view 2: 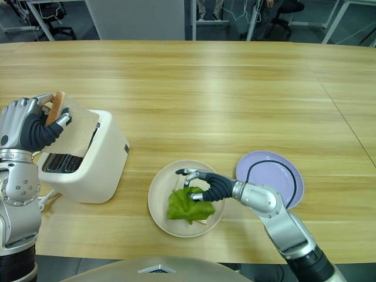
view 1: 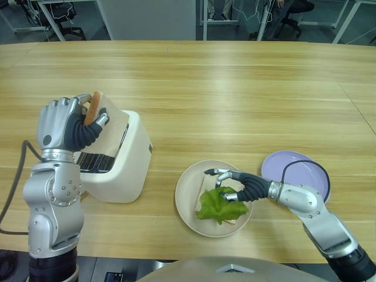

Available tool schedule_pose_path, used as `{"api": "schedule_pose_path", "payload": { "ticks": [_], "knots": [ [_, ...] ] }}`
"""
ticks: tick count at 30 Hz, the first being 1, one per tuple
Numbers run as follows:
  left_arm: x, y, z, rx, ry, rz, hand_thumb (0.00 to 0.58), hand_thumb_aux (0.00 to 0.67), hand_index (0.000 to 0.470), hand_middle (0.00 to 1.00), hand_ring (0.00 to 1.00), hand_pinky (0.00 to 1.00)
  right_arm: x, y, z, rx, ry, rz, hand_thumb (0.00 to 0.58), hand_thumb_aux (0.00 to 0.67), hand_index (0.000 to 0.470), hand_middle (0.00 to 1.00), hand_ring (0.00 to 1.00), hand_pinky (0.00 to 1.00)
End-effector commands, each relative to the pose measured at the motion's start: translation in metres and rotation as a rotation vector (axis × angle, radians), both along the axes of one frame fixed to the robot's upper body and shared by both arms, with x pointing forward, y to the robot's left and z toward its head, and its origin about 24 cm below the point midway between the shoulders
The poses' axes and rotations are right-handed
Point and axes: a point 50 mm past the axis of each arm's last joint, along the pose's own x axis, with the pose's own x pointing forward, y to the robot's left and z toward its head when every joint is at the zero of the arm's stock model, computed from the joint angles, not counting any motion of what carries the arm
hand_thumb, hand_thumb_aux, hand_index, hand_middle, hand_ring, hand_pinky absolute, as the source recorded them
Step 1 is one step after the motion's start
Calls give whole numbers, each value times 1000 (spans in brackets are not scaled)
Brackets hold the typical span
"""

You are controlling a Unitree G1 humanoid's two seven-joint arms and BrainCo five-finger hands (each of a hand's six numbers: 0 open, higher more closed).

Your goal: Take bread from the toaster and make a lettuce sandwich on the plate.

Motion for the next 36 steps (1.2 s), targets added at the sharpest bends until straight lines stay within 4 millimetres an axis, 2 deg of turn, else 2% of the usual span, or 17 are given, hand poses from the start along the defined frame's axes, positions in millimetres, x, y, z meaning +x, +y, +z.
{"api": "schedule_pose_path", "payload": {
  "ticks": [1,7,13,14,15,16,17,22,25,30,34,36],
  "knots": [
    [-4,-5,12,16,-71,-40,580,670,460,1000,1000,1000,15,-2,-7,-77,-149,-43,580,670,460,0,0,0],
    [-13,-16,28,59,-165,-99,580,670,460,1000,1000,1000,32,-5,-16,-150,-342,-86,580,670,460,0,0,0],
    [-20,-21,41,105,-217,-131,580,670,460,1000,1000,1000,38,-4,-19,-189,-497,-97,580,670,460,0,0,0],
    [-22,-23,44,116,-228,-142,580,670,460,1000,1000,1000,38,-3,-19,-204,-522,-89,559,544,373,0,0,0],
    [-24,-25,47,124,-236,-154,580,670,460,1000,1000,1000,37,-3,-20,-215,-535,-81,58,34,23,0,0,0],
    [-25,-26,49,120,-240,-171,580,670,460,1000,1000,1000,37,-3,-20,-223,-549,-76,58,34,23,0,0,0],
    [-27,-29,51,106,-241,-200,580,670,460,1000,1000,1000,37,-3,-20,-232,-562,-70,0,0,0,0,0,0],
    [-24,-44,50,-14,-156,-380,580,670,460,1000,1000,1000,41,-9,1,-212,-695,-108,0,0,0,0,0,0],
    [-16,-56,38,-108,-43,-500,580,670,460,1000,1000,1000,46,-17,19,-159,-743,-162,0,0,0,0,0,0],
    [-1,-71,15,-169,144,-625,580,670,460,1000,1000,1000,51,-33,31,-151,-749,-222,0,0,0,0,0,0],
    [13,-96,-6,-248,322,-809,580,670,460,1000,1000,1000,56,-60,69,-5,-881,-346,0,0,0,0,0,0],
    [19,-111,-22,-269,459,-916,580,670,460,1000,1000,1000,49,-62,80,79,-892,-279,0,0,0,0,0,0]
  ]
}}
